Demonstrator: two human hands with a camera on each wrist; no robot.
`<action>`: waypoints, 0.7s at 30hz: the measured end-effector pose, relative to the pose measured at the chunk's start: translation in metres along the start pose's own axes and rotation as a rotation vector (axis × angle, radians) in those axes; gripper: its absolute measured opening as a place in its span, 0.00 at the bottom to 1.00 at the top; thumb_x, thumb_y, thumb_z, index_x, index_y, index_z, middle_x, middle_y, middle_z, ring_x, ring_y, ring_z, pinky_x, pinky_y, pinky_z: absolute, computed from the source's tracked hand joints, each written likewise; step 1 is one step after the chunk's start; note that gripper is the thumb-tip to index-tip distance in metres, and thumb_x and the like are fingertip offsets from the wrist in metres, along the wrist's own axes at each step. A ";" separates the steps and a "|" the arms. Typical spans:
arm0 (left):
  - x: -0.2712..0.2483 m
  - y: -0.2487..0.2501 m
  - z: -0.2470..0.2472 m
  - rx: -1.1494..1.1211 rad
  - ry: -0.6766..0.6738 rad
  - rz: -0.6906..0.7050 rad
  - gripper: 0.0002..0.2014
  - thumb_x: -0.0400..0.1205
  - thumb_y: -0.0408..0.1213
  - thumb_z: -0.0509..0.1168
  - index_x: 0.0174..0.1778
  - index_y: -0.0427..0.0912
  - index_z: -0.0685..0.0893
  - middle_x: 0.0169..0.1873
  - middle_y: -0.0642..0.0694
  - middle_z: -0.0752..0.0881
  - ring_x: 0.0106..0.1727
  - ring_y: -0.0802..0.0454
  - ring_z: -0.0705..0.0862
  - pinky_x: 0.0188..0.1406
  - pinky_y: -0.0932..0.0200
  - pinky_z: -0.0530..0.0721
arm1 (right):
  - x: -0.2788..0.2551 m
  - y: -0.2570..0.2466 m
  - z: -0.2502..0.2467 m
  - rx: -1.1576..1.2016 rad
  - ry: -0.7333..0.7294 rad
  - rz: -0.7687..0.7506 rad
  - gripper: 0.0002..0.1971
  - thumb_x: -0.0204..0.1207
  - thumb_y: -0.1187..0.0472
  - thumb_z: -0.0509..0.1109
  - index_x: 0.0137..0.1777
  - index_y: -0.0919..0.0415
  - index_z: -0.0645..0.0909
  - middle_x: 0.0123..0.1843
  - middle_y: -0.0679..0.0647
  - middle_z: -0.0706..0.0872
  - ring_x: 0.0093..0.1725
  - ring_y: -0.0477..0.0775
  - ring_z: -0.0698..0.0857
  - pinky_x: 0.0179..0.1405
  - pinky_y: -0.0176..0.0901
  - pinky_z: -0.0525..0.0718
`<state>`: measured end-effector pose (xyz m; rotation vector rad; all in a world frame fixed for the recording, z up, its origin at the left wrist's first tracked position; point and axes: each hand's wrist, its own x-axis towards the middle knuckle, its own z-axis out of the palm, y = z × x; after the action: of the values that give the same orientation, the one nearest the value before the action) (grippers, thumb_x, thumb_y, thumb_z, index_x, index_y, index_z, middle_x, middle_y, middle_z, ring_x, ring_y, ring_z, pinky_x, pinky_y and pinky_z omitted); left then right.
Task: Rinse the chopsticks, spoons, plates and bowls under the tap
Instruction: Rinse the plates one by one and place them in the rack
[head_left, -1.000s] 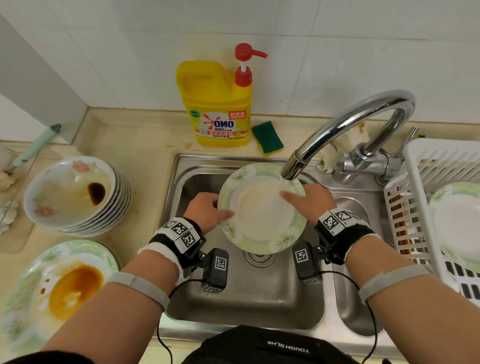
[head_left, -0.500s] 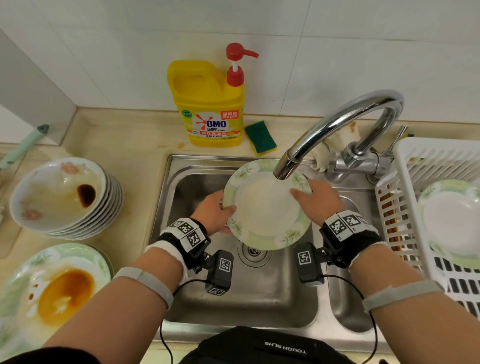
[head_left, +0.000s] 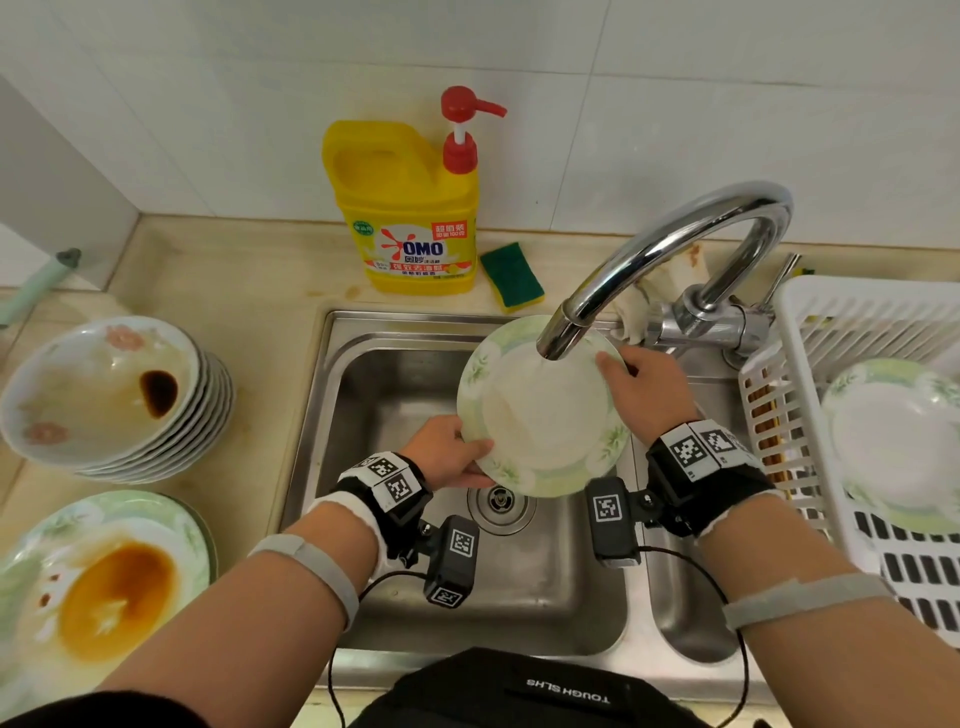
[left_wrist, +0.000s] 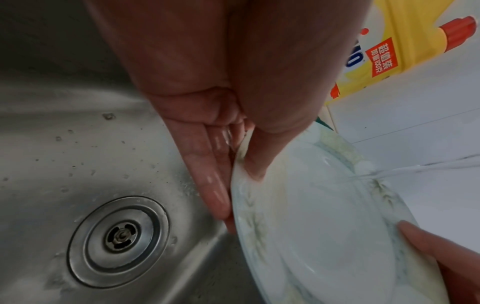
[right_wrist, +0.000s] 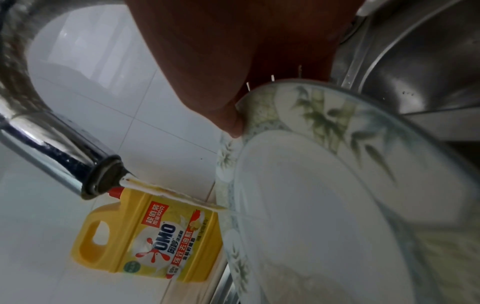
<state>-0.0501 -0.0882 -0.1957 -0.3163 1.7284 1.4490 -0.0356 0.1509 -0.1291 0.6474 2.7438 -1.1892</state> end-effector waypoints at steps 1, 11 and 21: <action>-0.001 -0.001 -0.002 -0.003 0.006 0.003 0.10 0.87 0.27 0.66 0.63 0.34 0.81 0.55 0.31 0.90 0.53 0.36 0.93 0.56 0.38 0.91 | -0.001 -0.001 0.001 0.016 -0.002 0.001 0.20 0.88 0.54 0.63 0.45 0.73 0.84 0.40 0.68 0.87 0.41 0.65 0.83 0.45 0.54 0.81; -0.019 0.007 -0.050 0.058 0.248 0.279 0.13 0.87 0.30 0.66 0.65 0.46 0.79 0.58 0.42 0.88 0.59 0.41 0.90 0.47 0.40 0.93 | -0.009 -0.013 0.025 0.143 -0.137 0.035 0.12 0.82 0.50 0.65 0.40 0.52 0.85 0.38 0.53 0.86 0.46 0.62 0.86 0.53 0.57 0.85; -0.030 0.029 -0.076 0.225 0.547 0.475 0.10 0.88 0.39 0.65 0.41 0.44 0.77 0.29 0.57 0.82 0.31 0.61 0.79 0.32 0.65 0.77 | -0.016 -0.031 0.051 0.612 -0.344 0.400 0.09 0.88 0.69 0.62 0.57 0.63 0.85 0.58 0.66 0.89 0.54 0.67 0.89 0.52 0.58 0.90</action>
<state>-0.0834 -0.1569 -0.1556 -0.1957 2.5189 1.5639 -0.0383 0.0902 -0.1400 0.8831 1.8449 -1.8208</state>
